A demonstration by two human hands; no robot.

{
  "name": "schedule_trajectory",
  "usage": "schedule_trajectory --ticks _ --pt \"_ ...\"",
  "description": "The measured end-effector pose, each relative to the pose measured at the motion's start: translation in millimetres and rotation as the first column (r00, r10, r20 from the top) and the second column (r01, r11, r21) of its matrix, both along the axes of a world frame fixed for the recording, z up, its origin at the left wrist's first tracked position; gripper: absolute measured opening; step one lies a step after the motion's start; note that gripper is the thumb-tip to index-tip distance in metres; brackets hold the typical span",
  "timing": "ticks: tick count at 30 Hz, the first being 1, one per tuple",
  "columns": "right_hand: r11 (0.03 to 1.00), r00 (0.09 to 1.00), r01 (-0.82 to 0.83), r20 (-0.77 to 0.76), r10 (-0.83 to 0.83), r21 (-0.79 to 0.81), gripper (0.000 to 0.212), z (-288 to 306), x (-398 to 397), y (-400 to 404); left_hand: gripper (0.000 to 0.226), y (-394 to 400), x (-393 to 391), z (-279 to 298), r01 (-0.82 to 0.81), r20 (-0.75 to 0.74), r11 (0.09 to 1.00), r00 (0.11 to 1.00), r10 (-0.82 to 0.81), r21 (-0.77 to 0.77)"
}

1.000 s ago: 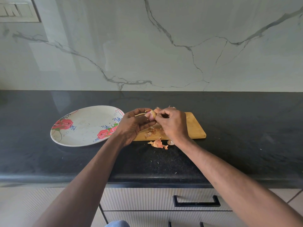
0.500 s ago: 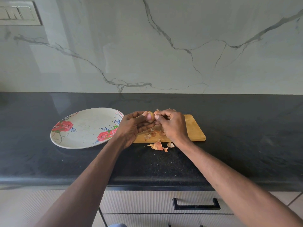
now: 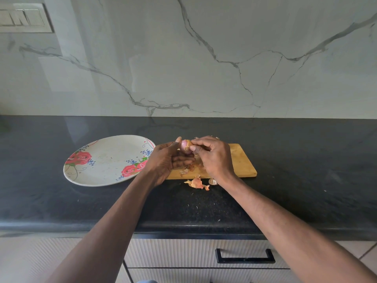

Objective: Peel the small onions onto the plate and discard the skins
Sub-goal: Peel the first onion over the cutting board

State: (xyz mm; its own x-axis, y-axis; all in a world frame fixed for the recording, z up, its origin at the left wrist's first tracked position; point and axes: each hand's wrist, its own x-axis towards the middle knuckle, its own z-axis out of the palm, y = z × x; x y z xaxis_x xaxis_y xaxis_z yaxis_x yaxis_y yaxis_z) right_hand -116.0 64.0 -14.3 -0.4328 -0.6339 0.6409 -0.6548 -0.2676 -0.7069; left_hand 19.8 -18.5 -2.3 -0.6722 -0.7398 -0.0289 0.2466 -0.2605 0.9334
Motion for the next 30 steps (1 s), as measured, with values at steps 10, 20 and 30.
schedule_trajectory --ticks 10,20,30 --pt "0.999 0.996 -0.012 -0.093 0.007 -0.052 0.015 -0.4 0.9 1.5 0.048 -2.3 -0.6 -1.5 -0.042 0.037 0.999 0.998 0.043 -0.017" --pt "1.0 1.0 0.01 -0.008 -0.01 -0.03 0.015 0.3 -1.0 2.3 0.025 0.7 1.8 2.0 0.026 -0.036 0.998 0.999 -0.025 0.049" --pt "0.999 0.986 -0.018 0.168 0.01 0.045 0.011 4.8 -2.0 3.0 0.03 0.0 0.7 0.5 0.019 -0.211 0.996 0.977 -0.001 0.086"
